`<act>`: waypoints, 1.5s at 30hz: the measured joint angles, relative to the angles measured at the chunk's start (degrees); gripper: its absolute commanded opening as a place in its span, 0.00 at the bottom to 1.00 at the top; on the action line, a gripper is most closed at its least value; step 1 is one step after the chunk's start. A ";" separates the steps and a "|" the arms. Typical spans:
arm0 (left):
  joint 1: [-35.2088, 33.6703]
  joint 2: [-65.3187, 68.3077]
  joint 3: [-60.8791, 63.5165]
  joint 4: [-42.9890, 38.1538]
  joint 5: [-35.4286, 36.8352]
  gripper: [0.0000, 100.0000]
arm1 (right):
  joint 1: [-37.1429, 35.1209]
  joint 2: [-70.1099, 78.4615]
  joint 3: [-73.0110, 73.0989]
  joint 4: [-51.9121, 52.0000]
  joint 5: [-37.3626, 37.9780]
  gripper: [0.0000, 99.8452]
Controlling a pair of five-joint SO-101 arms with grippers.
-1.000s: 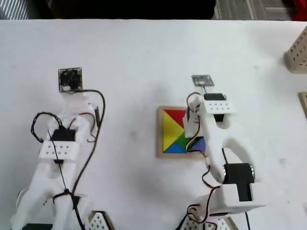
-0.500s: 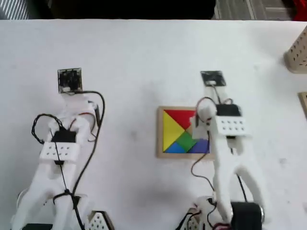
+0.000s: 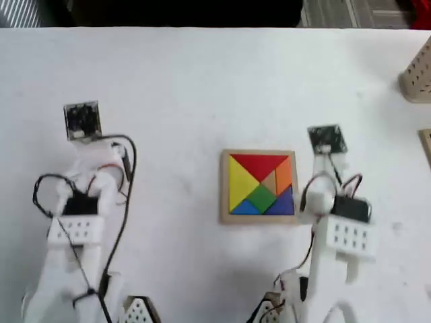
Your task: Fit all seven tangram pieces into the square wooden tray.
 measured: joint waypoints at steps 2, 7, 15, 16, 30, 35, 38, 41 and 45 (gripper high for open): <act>-0.09 -5.27 3.69 0.00 -2.20 0.02 | -0.26 -6.95 4.57 0.00 0.09 0.02; -0.09 -18.99 10.90 5.19 -4.84 0.02 | -3.69 -26.20 17.58 0.00 0.09 0.02; -0.09 -36.48 20.22 18.99 -11.78 0.02 | -5.71 -47.74 25.67 8.09 0.18 0.02; -0.09 -38.68 21.71 20.22 -12.13 0.02 | -5.63 -47.47 26.20 8.09 0.18 0.02; -0.09 -57.85 27.25 48.62 -12.92 0.02 | -5.01 -48.97 36.57 3.60 0.53 0.02; -0.09 -57.85 27.25 49.23 -12.92 0.02 | -5.01 -48.97 36.57 3.60 0.53 0.02; -0.09 -57.85 27.25 49.23 -12.92 0.02 | -5.01 -48.97 36.57 3.60 0.53 0.02; -0.09 -57.85 27.25 49.23 -12.92 0.02 | -5.01 -48.97 36.57 3.60 0.53 0.02; -0.09 -57.85 27.16 49.23 -12.92 0.02 | -5.01 -48.97 36.57 3.60 0.53 0.02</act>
